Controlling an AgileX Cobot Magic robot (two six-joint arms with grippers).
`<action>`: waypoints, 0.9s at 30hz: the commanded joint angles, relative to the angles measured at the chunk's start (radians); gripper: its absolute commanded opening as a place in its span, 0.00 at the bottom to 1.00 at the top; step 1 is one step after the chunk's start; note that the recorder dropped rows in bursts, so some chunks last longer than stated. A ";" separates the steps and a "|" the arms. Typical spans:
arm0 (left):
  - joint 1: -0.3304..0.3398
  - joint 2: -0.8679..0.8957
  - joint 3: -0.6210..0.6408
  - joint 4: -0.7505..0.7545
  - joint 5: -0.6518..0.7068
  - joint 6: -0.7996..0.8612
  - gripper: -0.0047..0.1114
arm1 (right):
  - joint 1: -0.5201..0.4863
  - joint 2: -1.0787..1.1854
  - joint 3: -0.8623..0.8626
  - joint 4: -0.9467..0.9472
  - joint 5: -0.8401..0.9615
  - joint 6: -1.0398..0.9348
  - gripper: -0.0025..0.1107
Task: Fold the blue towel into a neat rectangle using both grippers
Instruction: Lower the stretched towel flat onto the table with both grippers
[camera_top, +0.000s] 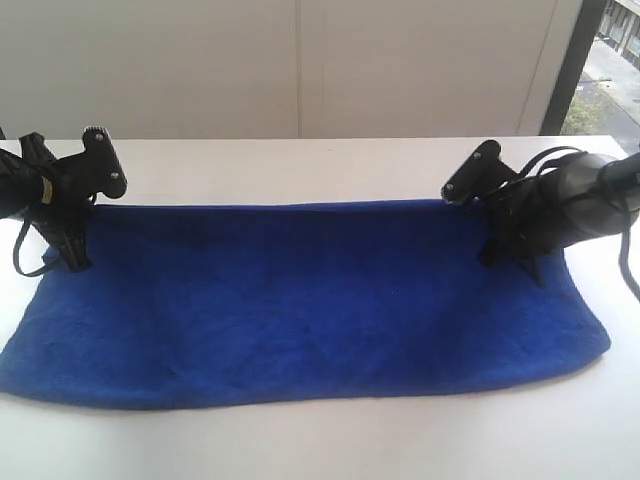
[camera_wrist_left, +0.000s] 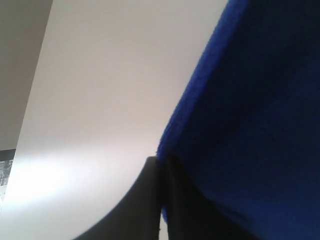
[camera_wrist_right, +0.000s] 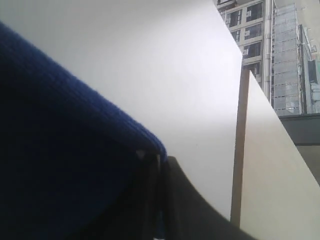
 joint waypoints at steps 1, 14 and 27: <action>0.010 0.028 -0.031 -0.007 -0.015 -0.009 0.04 | -0.039 0.023 -0.060 -0.018 -0.020 0.034 0.03; 0.010 0.087 -0.072 -0.009 -0.020 0.012 0.39 | -0.053 0.089 -0.123 -0.018 0.073 0.047 0.57; 0.010 0.039 -0.233 -0.036 0.148 0.009 0.38 | -0.051 -0.048 -0.142 0.169 -0.039 -0.112 0.48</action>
